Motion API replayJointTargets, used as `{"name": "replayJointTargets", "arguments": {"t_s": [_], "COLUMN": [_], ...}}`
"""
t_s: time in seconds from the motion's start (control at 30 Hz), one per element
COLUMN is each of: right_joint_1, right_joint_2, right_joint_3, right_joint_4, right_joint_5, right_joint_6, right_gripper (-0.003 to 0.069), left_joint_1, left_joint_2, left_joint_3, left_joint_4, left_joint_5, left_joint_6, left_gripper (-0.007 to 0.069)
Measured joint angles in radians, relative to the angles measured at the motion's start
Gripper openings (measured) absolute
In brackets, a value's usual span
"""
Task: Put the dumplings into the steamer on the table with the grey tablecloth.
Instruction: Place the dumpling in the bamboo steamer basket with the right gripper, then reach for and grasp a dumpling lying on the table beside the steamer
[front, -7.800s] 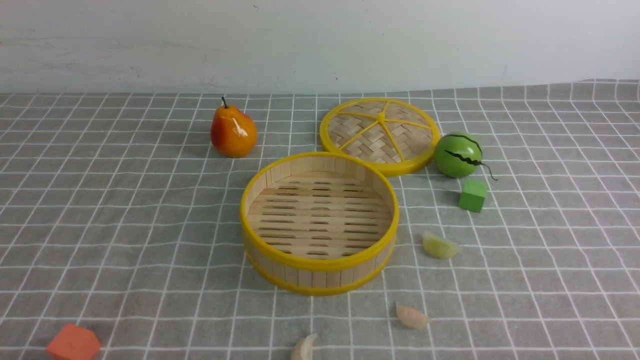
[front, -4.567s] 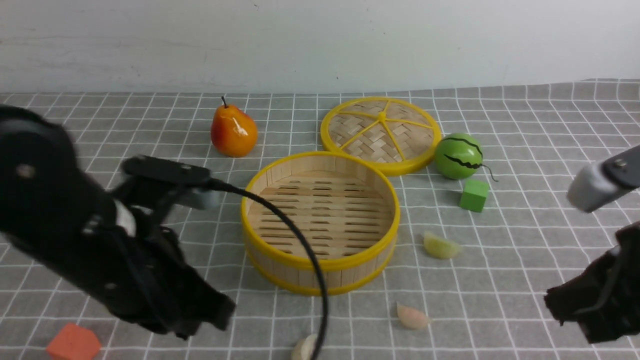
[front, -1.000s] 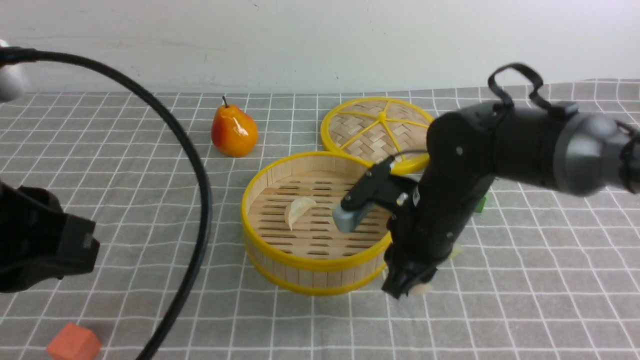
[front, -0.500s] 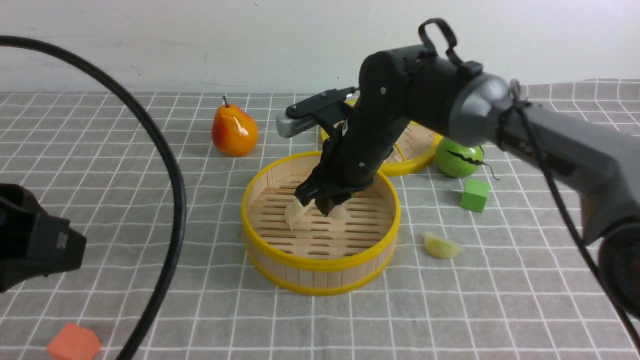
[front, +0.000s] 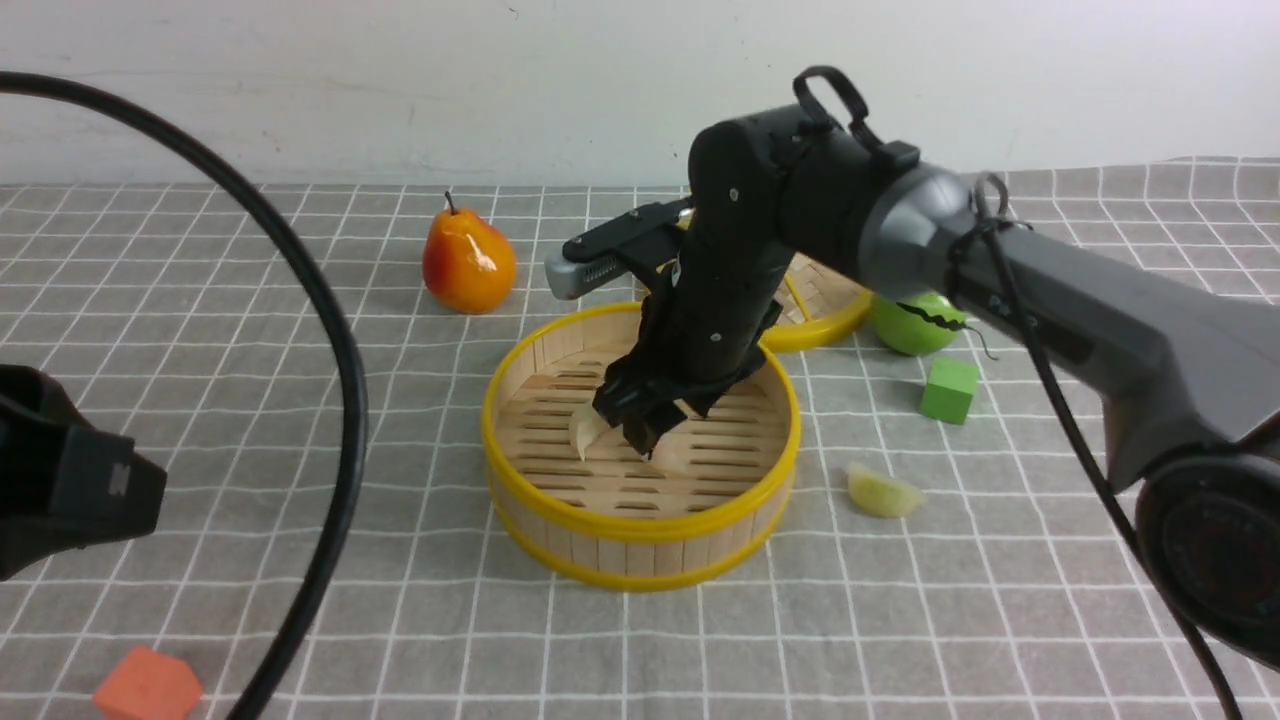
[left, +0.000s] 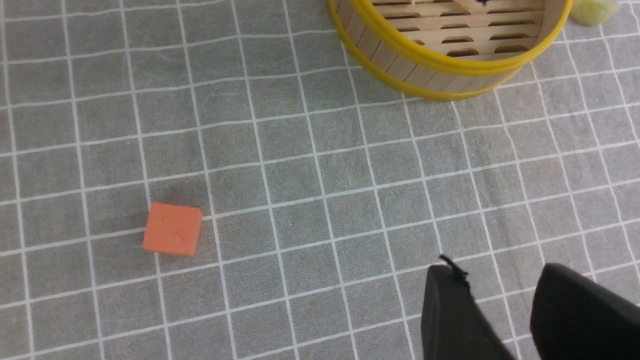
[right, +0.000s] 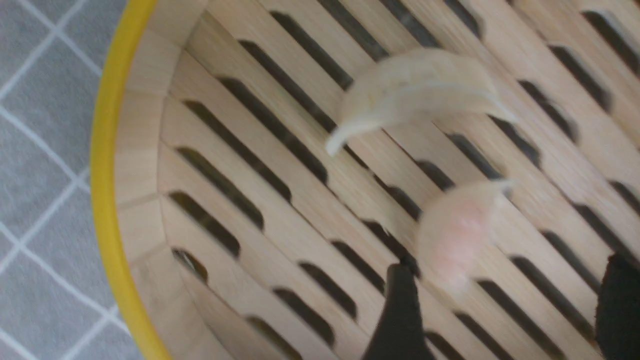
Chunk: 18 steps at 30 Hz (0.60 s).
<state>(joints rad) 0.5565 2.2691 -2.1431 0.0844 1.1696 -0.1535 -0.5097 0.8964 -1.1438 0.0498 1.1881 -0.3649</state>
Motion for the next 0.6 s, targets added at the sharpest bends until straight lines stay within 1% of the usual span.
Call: {"name": "replayJointTargets", "arguments": {"t_s": [0.1,0.13,0.2,0.3,0.33,0.4,0.43,0.5,0.6], "right_joint_1": [-0.014,-0.035,-0.076,-0.174,-0.18,-0.257,-0.261,-0.294,-0.301], "right_joint_2": [-0.035,-0.073,-0.115,-0.169,-0.17,-0.176,-0.176,-0.173,-0.173], "right_joint_3": [-0.017,-0.012,0.021,0.122,0.129,0.224,0.231,0.317,0.381], "right_joint_4": [-0.048,-0.07,-0.073,-0.03,-0.027,0.029,0.033,0.082,0.108], "right_joint_5": [0.04,0.052,0.055,0.058,0.06,0.063,0.063,0.061,0.009], "right_joint_6": [-0.02,-0.029,-0.039,-0.09,-0.096,-0.186,-0.186,-0.269,-0.34], "right_gripper": [0.05,0.05,0.0499,0.0491,0.049,0.0484,0.0483,0.0478,0.0477], "left_joint_1": [0.0,0.0,0.0,0.0,0.0,0.0,0.0,0.0,0.0], "left_joint_2": [0.0,0.0,0.0,0.0,0.0,0.0,0.0,0.001,0.003], "left_joint_3": [0.0,0.0,0.0,0.0,0.0,0.0,0.0,0.0,0.0], "left_joint_4": [0.002,0.002,0.003,0.004,0.004,0.004,0.004,0.004,0.004], "left_joint_5": [0.0,0.0,0.0,0.0,0.0,0.0,0.0,0.0,-0.001], "left_joint_6": [0.0,0.0,0.0,0.0,0.0,0.0,0.0,0.0,0.0], "left_gripper": [0.0237,0.0237,0.0237,0.0237,0.0237,0.0237,0.0237,0.0237,0.0237]}}
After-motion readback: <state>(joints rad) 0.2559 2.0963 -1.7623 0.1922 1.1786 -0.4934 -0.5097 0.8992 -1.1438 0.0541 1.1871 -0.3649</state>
